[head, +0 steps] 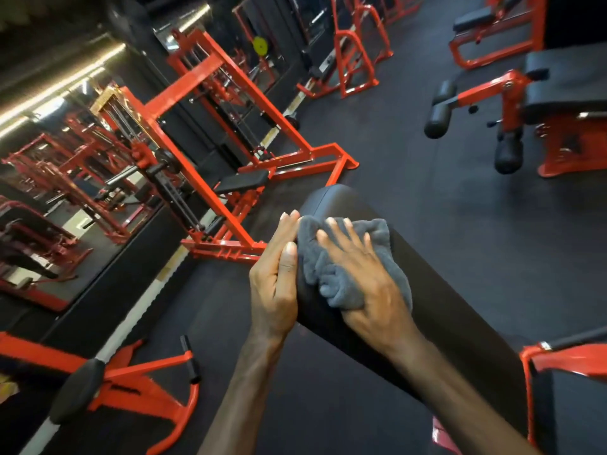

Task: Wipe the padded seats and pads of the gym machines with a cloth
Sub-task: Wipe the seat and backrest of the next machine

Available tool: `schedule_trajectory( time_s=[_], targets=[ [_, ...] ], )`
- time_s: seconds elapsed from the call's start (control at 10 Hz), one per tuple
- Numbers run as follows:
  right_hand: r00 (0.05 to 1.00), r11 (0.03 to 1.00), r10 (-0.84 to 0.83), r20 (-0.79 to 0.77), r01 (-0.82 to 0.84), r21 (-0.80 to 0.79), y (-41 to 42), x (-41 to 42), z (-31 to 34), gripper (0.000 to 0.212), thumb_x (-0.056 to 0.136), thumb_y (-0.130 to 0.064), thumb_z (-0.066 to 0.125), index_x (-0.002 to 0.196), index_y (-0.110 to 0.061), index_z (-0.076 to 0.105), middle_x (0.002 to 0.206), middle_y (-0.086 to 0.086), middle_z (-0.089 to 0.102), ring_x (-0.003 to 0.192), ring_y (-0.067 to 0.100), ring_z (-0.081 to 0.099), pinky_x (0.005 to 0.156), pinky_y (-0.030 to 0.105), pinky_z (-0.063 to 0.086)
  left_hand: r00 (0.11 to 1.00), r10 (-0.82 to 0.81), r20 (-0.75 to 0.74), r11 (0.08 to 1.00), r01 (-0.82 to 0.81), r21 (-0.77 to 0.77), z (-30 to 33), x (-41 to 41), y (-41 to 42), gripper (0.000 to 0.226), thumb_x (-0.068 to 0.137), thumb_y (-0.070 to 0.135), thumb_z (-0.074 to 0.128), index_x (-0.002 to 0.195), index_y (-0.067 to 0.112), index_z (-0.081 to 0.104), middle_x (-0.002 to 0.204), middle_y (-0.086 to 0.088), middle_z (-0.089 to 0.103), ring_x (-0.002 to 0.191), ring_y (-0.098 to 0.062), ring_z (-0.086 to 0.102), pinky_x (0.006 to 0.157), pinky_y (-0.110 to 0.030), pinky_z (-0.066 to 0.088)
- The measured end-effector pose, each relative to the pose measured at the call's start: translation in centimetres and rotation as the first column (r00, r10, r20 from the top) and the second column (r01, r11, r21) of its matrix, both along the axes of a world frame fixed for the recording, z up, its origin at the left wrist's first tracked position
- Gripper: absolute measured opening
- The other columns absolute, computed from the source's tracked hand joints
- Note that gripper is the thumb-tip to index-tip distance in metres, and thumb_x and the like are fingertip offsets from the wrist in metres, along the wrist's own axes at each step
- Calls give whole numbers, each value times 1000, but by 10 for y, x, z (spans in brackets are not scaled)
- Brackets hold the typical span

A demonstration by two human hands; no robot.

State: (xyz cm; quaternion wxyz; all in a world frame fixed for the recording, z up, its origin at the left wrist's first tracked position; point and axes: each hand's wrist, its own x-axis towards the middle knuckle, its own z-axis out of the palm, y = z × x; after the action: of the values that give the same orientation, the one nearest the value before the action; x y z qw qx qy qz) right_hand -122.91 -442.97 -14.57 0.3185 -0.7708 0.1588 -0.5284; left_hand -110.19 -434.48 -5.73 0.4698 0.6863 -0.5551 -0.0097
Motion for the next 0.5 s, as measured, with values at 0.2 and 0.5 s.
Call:
schedule_trajectory(
  time_s=[0.2,0.5],
  targets=[
    [977,998,45,210,-54,35,33,-1,0,67,91,2,56,156,-6,42,166,12,38,157,34,29,125,64,25,999,0,52,999,2,-34,1,-4,1,40,108,9,44,144,5,61,154,-4,58,148,-19,49,121,-51,41],
    [994,982,-55,90,38,183,-11,-2,-12,83,81,-1,61,160,-18,41,167,5,37,157,24,31,124,56,32,982,35,184,998,-23,-66,1,-8,0,37,107,6,50,141,5,64,150,-2,61,145,-13,51,120,-42,42]
  ],
)
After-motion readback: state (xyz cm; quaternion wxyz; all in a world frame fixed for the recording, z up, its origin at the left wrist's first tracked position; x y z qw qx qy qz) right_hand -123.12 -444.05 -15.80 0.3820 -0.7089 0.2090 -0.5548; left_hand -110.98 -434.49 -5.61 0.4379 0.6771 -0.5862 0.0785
